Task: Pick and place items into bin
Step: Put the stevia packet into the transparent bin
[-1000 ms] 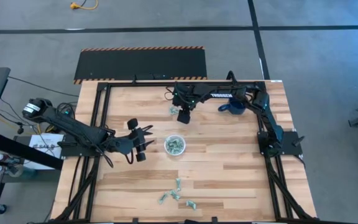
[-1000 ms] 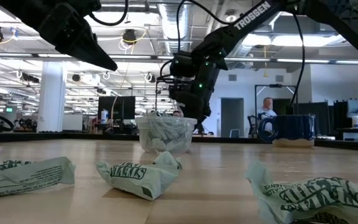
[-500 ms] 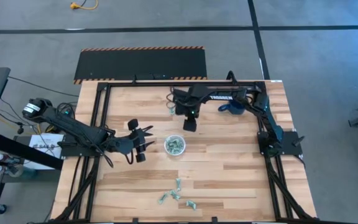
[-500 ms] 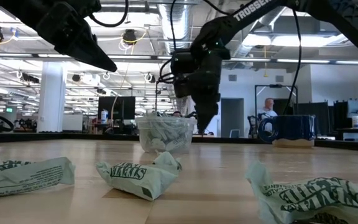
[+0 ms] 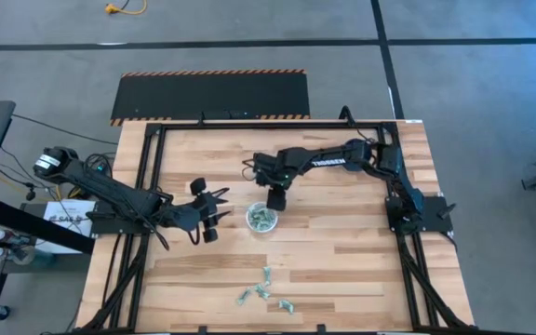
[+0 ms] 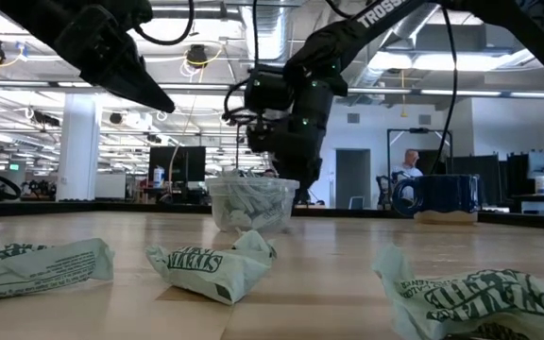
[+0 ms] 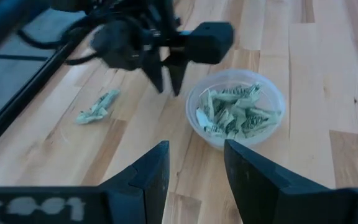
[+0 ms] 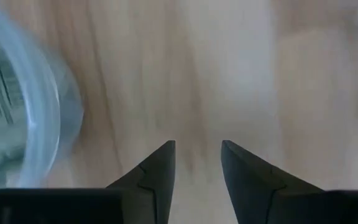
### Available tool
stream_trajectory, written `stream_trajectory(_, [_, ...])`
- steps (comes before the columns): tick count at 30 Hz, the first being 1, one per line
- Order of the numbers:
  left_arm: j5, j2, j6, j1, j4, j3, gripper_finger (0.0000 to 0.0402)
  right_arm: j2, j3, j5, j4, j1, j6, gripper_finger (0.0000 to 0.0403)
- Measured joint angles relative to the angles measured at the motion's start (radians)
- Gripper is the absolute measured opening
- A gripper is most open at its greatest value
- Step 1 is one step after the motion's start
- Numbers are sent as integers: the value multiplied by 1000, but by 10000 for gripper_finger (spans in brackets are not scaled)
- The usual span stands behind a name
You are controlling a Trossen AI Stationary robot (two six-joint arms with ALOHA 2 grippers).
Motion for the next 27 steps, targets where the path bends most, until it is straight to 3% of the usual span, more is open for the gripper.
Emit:
stream_trajectory(10, [-10,0,-59,0,-39,0,144,0,-30,77,38,-5,-26,120])
stream_trajectory(27, [-13,0,-71,0,-40,0,144,0,-30,133,186,-68,161,120])
